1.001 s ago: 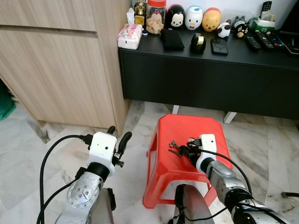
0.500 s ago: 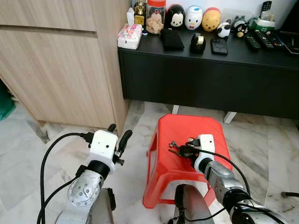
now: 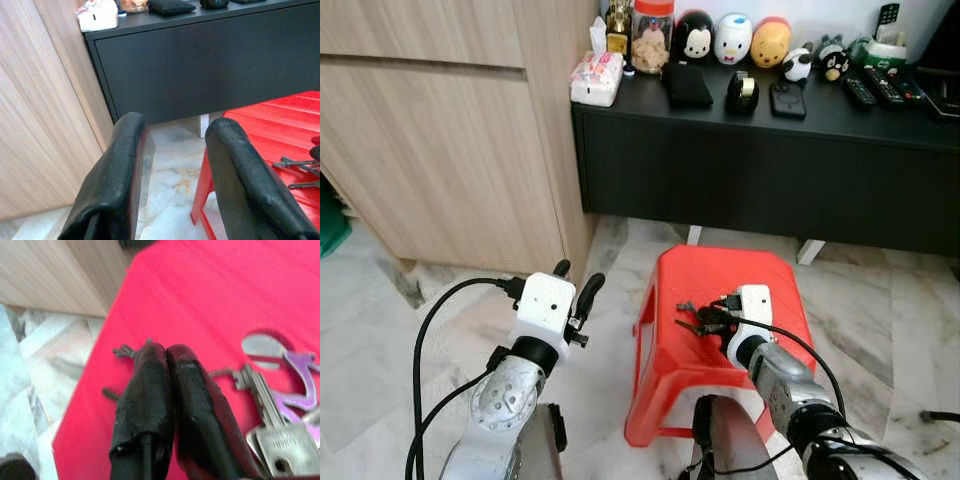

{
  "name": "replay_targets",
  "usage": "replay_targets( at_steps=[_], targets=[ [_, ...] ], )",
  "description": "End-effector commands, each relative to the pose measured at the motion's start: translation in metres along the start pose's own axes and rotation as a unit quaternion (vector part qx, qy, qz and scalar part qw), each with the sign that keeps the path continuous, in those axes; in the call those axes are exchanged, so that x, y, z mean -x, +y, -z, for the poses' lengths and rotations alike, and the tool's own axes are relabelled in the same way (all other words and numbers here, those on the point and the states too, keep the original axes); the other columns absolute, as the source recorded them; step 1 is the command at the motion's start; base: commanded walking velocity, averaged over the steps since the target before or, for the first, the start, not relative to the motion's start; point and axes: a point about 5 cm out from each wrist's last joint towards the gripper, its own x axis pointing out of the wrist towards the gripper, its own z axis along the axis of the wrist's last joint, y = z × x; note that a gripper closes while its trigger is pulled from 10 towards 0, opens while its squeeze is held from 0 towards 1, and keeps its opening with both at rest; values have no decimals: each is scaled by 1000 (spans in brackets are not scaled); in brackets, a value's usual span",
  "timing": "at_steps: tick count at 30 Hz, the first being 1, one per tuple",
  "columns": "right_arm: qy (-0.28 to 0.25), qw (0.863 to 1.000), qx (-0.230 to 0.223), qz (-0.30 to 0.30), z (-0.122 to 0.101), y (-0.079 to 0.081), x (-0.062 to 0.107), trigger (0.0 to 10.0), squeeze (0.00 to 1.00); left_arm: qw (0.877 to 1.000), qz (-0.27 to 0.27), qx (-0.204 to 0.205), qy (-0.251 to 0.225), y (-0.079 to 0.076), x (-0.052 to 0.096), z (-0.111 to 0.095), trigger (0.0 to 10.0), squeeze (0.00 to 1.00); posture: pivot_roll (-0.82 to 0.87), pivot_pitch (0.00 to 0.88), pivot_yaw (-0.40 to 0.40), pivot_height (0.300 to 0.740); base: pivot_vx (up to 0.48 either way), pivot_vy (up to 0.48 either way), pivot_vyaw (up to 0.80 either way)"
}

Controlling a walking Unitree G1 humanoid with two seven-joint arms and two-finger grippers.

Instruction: Hang keys on a hook

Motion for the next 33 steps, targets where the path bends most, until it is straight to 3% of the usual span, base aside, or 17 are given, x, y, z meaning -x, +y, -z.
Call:
replay_targets(
  at_steps=[1,9,11,16,17,25,28,33],
  targets=[
    [-43,999,6,-4,-19,6,-5,0,0,1000,0,-2,-6,-1,-4,1,10000,0,126,25,-98,550,0,0,0],
    [-156,987,18,-13,-54,23,-6,0,0,1000,-17,-2,-8,2,-10,9,10000,0,100,0,-99,550,0,0,0],
    [-189,982,22,-14,-63,27,-1,0,0,1000,-22,-1,-10,1,-12,11,10000,0,84,0,-105,550,0,0,0],
    [-213,976,32,-10,-69,29,12,0,0,999,-31,6,-17,-1,-16,14,10000,0,69,0,-126,550,0,0,0],
    [-212,976,39,7,-68,26,20,10000,0,999,-39,13,-22,-3,-17,15,10000,0,59,0,-139,550,0,0,0],
    [-225,973,49,16,-73,32,40,10000,0,998,-62,25,-19,-5,-14,27,10000,0,39,0,-150,550,0,0,0],
    [-226,973,48,26,-71,36,42,10000,0,997,-73,26,-16,-2,-12,30,10000,0,50,0,-145,550,0,0,0],
    [-204,977,57,36,-58,43,35,10000,0,997,-65,19,-22,3,-17,29,10000,0,25,0,-112,590,0,0,0]
  ],
)
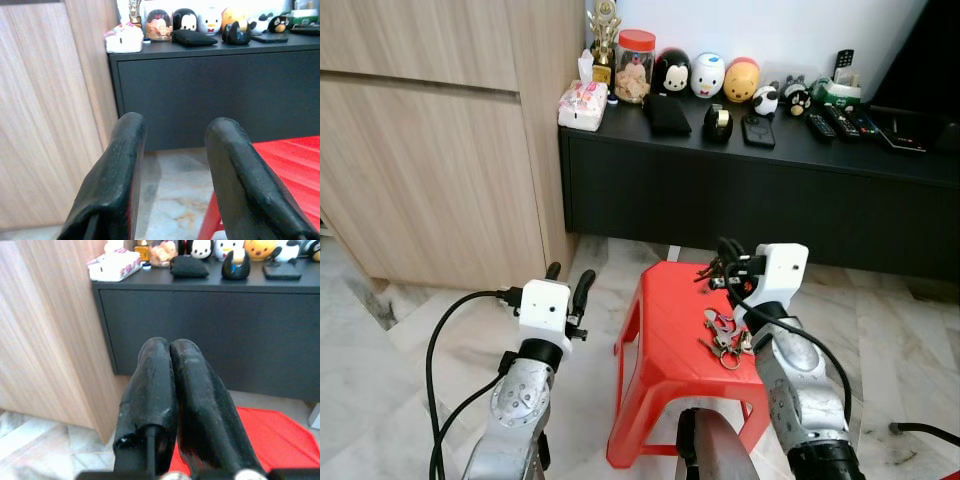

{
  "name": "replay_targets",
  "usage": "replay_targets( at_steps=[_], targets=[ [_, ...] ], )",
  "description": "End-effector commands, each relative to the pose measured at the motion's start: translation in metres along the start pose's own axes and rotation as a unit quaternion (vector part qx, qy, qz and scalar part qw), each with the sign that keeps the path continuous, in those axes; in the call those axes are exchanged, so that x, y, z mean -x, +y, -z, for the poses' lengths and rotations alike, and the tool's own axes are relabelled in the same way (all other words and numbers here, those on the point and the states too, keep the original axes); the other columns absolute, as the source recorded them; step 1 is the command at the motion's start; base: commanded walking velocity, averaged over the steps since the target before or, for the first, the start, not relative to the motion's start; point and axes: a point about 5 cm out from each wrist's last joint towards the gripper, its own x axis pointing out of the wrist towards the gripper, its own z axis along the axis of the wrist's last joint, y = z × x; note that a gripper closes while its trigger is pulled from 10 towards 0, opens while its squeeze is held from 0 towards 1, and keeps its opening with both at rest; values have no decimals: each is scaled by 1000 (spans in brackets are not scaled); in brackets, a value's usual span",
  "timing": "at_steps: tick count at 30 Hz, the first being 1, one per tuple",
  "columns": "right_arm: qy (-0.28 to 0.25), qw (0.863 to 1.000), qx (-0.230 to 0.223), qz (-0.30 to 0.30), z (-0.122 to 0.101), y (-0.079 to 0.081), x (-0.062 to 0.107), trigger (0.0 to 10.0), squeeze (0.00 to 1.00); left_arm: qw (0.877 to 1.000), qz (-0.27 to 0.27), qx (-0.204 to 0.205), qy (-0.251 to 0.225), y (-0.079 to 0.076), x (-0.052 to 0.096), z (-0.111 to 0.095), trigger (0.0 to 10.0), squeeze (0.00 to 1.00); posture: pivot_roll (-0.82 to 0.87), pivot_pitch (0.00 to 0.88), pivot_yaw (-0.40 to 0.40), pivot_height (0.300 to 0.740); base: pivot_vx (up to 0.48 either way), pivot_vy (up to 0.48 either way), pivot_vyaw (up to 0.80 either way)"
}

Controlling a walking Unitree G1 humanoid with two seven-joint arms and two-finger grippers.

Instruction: Hang keys on a hook

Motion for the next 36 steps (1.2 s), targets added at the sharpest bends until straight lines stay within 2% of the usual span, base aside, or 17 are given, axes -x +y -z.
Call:
replay_targets(
  at_steps=[1,5,9,17,24,31,36],
  targets=[
    [6,1000,1,10,3,0,1,10000,0,1000,9,-4,-5,-2,-5,1,10000,0,22,0,-109,595,0,0,0],
    [11,1000,-6,12,2,3,2,10000,0,1000,20,-5,-5,-5,-10,1,10000,0,9,0,-94,615,0,0,0],
    [18,1000,-2,10,5,3,5,10000,0,999,41,2,-8,-15,-14,0,10000,0,9,0,-66,645,0,0,0],
    [25,999,-12,21,9,3,7,10000,0,998,59,3,-3,-17,-11,5,10000,0,9,0,-49,695,0,0,0],
    [34,999,-8,33,12,-2,13,10000,0,998,54,6,6,-17,-9,11,10000,0,5,0,-68,740,0,0,0],
    [33,998,19,50,14,-9,17,10000,0,998,54,11,5,-20,-5,11,10000,0,21,0,-73,740,0,0,0],
    [38,997,16,59,16,-5,19,10000,0,998,52,14,12,-13,4,15,10000,0,23,0,-62,740,0,0,0]
  ],
)
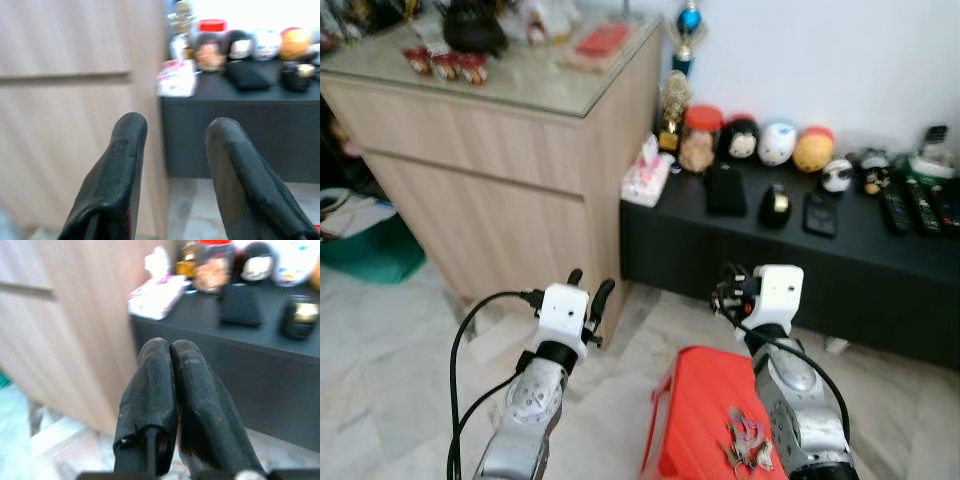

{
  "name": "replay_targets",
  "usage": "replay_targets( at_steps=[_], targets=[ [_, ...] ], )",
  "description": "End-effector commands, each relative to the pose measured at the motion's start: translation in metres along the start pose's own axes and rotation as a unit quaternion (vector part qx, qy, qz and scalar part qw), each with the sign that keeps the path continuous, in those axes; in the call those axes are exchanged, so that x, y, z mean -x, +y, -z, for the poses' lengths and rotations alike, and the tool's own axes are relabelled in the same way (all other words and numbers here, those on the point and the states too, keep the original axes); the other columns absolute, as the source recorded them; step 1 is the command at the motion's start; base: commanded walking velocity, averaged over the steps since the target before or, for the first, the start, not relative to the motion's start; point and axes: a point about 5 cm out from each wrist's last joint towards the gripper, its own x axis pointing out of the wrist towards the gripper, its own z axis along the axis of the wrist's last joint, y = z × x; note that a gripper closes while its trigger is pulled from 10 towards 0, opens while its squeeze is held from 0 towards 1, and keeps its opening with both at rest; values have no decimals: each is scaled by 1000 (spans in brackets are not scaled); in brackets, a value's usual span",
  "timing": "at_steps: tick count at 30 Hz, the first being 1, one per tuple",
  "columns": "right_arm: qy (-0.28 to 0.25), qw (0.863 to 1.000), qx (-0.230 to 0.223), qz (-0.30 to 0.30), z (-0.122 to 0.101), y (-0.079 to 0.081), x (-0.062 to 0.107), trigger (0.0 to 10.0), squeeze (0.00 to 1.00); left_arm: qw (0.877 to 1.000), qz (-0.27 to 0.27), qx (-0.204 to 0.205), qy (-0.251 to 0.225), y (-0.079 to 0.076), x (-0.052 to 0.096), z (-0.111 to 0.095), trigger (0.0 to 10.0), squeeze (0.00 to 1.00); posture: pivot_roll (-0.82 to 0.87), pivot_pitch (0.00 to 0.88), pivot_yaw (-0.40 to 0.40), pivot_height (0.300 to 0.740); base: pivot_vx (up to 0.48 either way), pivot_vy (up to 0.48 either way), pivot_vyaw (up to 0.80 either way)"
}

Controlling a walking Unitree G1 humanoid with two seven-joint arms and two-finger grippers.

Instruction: Hang keys on a hook

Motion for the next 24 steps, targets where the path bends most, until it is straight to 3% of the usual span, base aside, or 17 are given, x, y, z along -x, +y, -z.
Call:
replay_targets(
  at_steps=[1,4,10,16,24],
  targets=[
    [-4,1000,7,-2,-4,5,0,10000,0,1000,0,5,-2,3,4,-1,10000,0,24,0,-60,740,0,0,0],
    [0,1000,13,4,-2,5,0,10000,0,1000,8,5,-2,0,5,-2,10000,0,25,0,-54,740,0,0,0],
    [-2,1000,13,19,-5,0,-4,10000,0,1000,13,6,-1,-2,3,-3,10000,0,19,0,-53,740,-346,0,0],
    [-1,999,23,41,-10,-13,-7,10000,0,1000,10,11,-1,-3,1,-4,10000,0,18,0,-63,740,-359,0,0],
    [13,999,13,41,-5,-5,-8,10000,0,1000,14,11,2,-4,2,-5,10000,0,27,0,-67,740,-360,0,0]
  ],
)
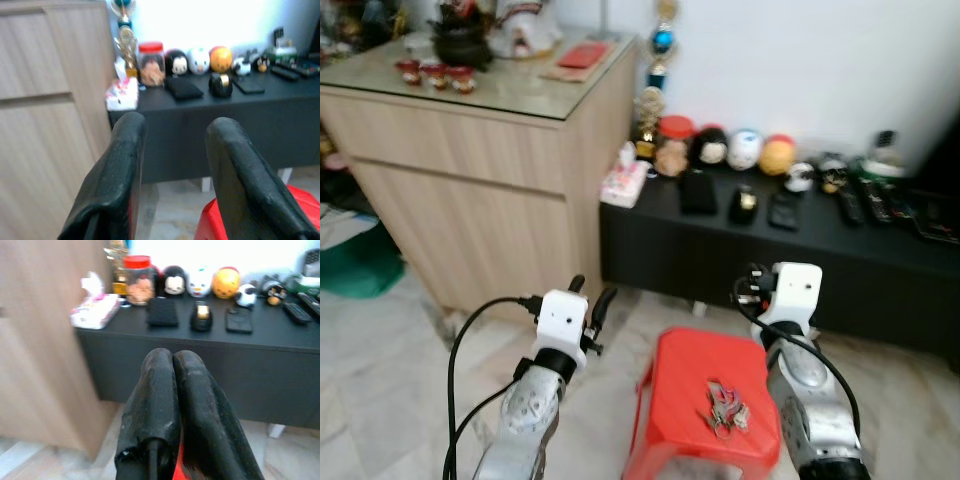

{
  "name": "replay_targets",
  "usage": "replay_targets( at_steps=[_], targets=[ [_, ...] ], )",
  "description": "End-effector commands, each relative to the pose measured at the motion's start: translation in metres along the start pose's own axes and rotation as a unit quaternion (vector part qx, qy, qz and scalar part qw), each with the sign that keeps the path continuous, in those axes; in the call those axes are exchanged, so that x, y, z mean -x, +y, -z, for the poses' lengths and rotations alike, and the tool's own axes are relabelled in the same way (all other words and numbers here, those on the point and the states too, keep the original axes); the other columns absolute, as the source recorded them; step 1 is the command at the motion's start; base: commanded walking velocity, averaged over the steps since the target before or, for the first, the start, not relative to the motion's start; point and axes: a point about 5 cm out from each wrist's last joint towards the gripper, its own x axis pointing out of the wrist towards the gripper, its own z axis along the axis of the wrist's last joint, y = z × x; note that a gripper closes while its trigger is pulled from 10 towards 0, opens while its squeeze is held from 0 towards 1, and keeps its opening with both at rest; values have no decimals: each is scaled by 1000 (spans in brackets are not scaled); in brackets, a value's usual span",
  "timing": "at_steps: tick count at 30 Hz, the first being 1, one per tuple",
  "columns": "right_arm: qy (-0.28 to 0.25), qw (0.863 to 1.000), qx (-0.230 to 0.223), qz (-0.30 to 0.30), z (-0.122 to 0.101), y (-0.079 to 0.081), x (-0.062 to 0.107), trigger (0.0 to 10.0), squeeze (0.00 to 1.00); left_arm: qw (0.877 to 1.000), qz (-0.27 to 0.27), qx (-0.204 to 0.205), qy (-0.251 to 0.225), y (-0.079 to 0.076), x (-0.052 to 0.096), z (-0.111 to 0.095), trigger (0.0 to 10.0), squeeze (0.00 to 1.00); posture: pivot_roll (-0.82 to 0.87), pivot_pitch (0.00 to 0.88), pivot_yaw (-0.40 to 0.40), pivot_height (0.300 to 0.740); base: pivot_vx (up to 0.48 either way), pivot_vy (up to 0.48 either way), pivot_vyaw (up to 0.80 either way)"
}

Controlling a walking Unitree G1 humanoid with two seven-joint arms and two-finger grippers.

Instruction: Hang keys on a hook

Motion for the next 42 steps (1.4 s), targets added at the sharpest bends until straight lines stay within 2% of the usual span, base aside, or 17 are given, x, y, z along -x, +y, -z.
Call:
replay_targets(
  at_steps=[1,5,10,24,36,42],
  targets=[
    [1,1000,6,-7,-3,4,-3,10000,0,1000,1,4,5,-1,1,0,10000,0,27,0,-67,740,-364,0,0],
    [9,1000,4,-17,-1,10,-3,10000,0,1000,0,3,5,0,0,-1,10000,0,31,0,-67,740,-360,0,0],
    [12,1000,3,-12,-1,10,-4,10000,0,1000,1,3,6,0,1,-1,10000,0,33,0,-66,740,-359,0,0],
    [30,999,3,24,0,0,-9,10000,0,1000,19,0,9,-1,-1,-3,10000,0,36,0,-68,740,-346,0,0],
    [47,998,7,36,2,1,-11,10000,0,999,44,2,5,-5,-2,-7,10000,0,37,0,-66,740,0,0,-763],
    [56,998,17,31,3,4,-12,10000,0,996,83,5,16,-14,-2,-5,10000,0,37,0,-65,740,0,0,-760]
  ],
)
